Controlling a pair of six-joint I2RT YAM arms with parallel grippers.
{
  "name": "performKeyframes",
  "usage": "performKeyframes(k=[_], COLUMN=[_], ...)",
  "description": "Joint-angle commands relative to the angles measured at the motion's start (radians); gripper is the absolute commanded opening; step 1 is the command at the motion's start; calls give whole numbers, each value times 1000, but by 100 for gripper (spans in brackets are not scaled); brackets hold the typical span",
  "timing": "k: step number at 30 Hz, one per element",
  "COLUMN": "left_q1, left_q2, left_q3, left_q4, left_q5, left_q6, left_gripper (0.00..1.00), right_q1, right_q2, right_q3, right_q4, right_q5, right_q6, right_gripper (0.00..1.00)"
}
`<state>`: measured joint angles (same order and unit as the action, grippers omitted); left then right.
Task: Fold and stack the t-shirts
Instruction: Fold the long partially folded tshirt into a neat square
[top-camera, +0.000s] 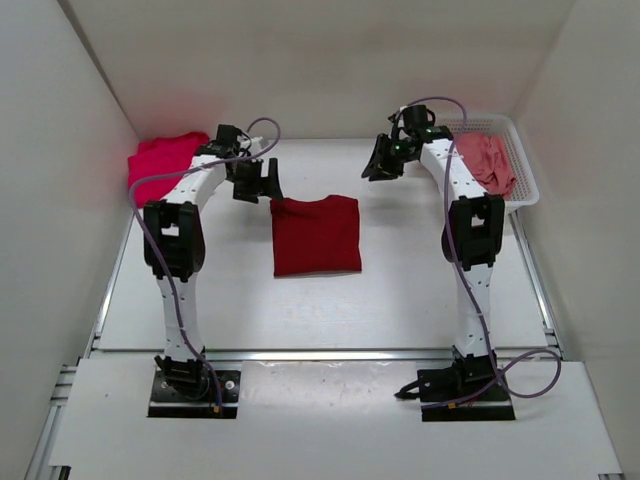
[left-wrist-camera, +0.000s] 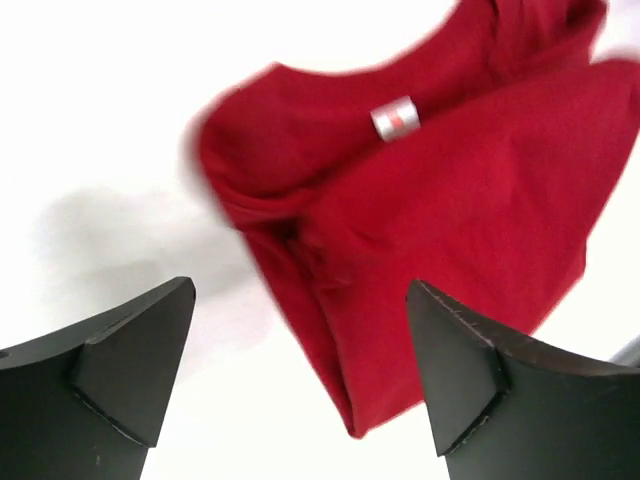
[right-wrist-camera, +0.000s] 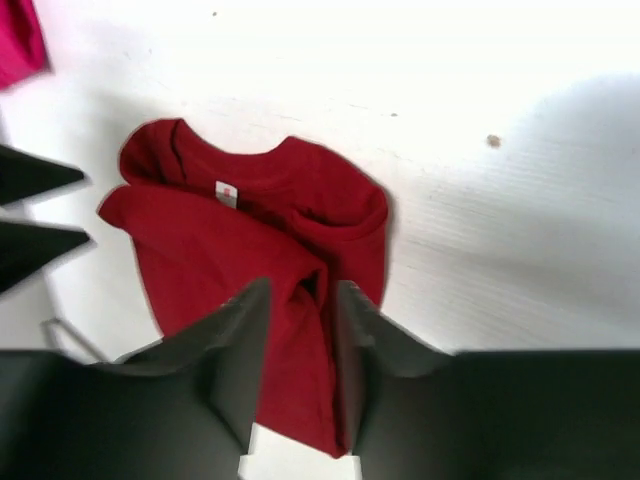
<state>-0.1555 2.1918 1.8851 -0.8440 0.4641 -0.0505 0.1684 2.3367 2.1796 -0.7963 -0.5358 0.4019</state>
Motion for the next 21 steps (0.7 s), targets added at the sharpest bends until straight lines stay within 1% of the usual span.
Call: performKeyframes(k=[1, 2, 3, 4, 5, 6, 7, 8, 9, 10, 12, 15, 17, 21], left_q1=[34, 37, 34, 19, -18, -60, -71, -96, -101, -102, -108, -119, -127, -115], left_q2=[-168, -229, -286, -332, -340, -352, -345, -340, -334, -323, -299, -233, -181, -104], left_q3=[-85, -166, -197, -252, -270, -273, -273, -288, -314, -325, -339, -319, -305, -215], left_q4=[214, 258, 334, 365, 352, 305, 272, 261, 266, 275, 280, 260, 275, 235], left_q5=[-59, -45, 2, 39, 36, 15, -5, -4, 1, 7, -4, -74, -140, -189], left_q6=[-29, -31, -25, 4, 49, 119, 138, 147, 135, 126, 118, 147, 146, 149], left_gripper=[99, 98, 98, 93, 88, 81, 79, 69, 54, 42, 34, 43, 47, 50], right_q1=[74, 106, 121, 143, 141, 148, 149, 148, 142, 143, 152, 160, 139, 120], right_q2=[-49, -69, -80, -106, -126, -132, -138, -125, -108, -94, -67, -13, 15, 33], right_q3=[30, 13, -21, -71, -101, -153, -184, -201, -198, -187, -167, -116, -78, -47], right_q4=[-95, -84, -55, -22, 6, 35, 52, 63, 55, 46, 31, 2, -12, -9], right_q5=[123, 143, 151, 142, 134, 120, 109, 88, 77, 76, 80, 115, 137, 157], right_q6=[-98, -109, -112, -109, -94, -83, -52, -48, -43, -32, -46, -55, -43, -28], right_gripper=[26, 12, 0, 0, 0, 0, 0, 0, 0, 0, 0, 0, 0, 0])
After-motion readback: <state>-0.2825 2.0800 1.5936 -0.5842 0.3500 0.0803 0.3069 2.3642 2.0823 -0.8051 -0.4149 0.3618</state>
